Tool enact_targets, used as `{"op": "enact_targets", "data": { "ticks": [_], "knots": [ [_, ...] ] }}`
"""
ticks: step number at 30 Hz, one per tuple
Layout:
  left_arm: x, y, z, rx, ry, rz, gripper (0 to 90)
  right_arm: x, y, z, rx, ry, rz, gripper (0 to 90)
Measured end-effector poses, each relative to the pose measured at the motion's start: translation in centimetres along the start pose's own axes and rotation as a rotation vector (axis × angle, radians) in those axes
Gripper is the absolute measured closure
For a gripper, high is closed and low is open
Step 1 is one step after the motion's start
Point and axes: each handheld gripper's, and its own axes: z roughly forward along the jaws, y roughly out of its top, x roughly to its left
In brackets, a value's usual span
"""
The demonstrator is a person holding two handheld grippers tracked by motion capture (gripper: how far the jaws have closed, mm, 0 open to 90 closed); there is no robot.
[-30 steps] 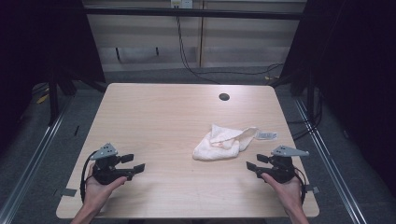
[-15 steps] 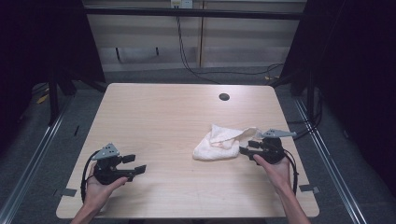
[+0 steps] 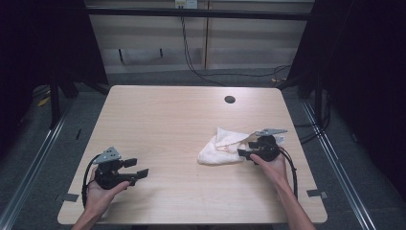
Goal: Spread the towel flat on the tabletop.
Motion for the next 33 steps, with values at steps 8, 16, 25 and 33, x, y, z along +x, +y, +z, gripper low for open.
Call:
{"op": "enact_targets", "data": {
  "ticks": [8,16,25,33],
  "knots": [
    [-0.1,-0.1,0.3,0.017,-0.002,0.010,31.1,0.2,-0.1,0.9,0.017,-0.006,-0.025,49.0],
    [-0.3,0.1,0.7,0.026,-0.003,0.017,31.1,1.3,-0.4,1.2,0.020,0.060,-0.047,76.9],
    [-0.3,0.2,1.1,0.012,-0.023,0.007,38.7,3.4,-0.4,1.8,0.023,0.099,-0.051,81.8],
    [-1.7,1.4,1.9,-0.002,-0.095,0.012,49.9,5.5,-0.3,2.5,0.040,0.145,-0.080,82.7]
  ]
}}
